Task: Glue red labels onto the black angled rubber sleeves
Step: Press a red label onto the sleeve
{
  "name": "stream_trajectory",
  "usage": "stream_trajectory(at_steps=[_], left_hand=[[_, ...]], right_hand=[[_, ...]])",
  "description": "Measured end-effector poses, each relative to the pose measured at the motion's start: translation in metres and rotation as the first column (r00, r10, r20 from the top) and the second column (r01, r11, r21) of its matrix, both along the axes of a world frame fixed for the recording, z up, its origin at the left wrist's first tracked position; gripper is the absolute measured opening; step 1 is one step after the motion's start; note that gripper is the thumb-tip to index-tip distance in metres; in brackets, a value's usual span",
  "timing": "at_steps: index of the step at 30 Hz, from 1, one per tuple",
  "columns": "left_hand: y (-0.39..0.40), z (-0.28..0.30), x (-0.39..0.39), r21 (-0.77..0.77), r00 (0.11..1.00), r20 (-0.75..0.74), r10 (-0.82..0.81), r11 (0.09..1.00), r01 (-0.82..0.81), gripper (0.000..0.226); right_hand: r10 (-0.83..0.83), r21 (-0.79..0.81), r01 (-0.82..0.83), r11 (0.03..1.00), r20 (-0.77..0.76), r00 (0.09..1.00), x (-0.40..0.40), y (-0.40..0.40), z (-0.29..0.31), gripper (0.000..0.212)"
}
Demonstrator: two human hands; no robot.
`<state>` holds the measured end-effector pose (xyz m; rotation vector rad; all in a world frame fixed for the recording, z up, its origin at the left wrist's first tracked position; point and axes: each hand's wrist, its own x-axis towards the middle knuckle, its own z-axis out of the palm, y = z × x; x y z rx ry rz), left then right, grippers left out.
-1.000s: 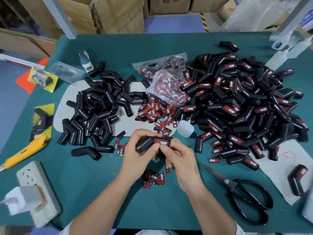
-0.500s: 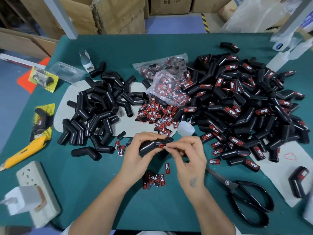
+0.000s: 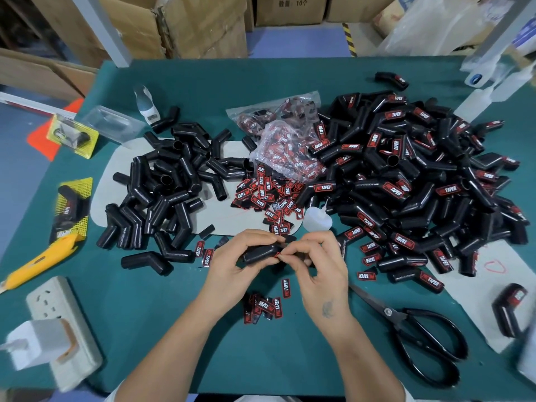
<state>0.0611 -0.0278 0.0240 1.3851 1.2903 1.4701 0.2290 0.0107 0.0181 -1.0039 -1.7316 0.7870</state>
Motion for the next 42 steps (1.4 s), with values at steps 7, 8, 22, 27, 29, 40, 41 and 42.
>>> stream_trajectory(at_steps=[7, 8, 22, 27, 29, 40, 41, 42], left_hand=[[-0.002, 0.004, 0.01, -0.12, 0.987, 0.149, 0.068, 0.992, -0.05, 0.032], [-0.002, 0.003, 0.011, -0.124, 0.985, 0.156, 0.077, 0.991, -0.058, 0.034], [-0.004, -0.008, 0.019, 0.009, 0.98, 0.177, 0.092, 0.995, -0.095, 0.05], [-0.006, -0.013, 0.02, 0.04, 0.989, 0.096, 0.109, 0.993, -0.114, 0.048], [-0.006, -0.011, 0.02, 0.027, 0.987, 0.101, 0.123, 0.992, -0.127, 0.048], [-0.003, -0.004, 0.018, -0.108, 0.929, 0.311, 0.2, 0.979, -0.174, 0.023], [-0.002, -0.003, 0.017, -0.123, 0.919, 0.335, 0.21, 0.976, -0.178, 0.022], [-0.002, -0.002, 0.017, -0.134, 0.907, 0.361, 0.216, 0.975, -0.179, 0.021]], right_hand=[[-0.059, 0.054, 0.053, 0.997, 0.109, 0.992, -0.004, -0.004, 0.0, 0.003], [-0.059, 0.048, 0.054, 0.997, 0.104, 0.993, -0.005, -0.004, 0.0, 0.004], [-0.051, -0.092, 0.053, 0.994, 0.027, 0.998, -0.008, -0.008, -0.004, 0.03], [-0.044, -0.138, 0.043, 0.99, -0.002, 0.999, -0.009, -0.008, -0.004, 0.027], [-0.043, -0.146, 0.043, 0.988, 0.0, 0.999, -0.009, -0.009, -0.004, 0.025], [-0.085, -0.216, 0.027, 0.976, -0.265, 0.961, -0.01, -0.01, 0.003, 0.021], [-0.101, -0.247, 0.026, 0.969, -0.296, 0.95, -0.011, -0.011, 0.005, 0.022], [-0.119, -0.3, 0.015, 0.954, -0.331, 0.936, -0.011, -0.012, 0.007, 0.023]])
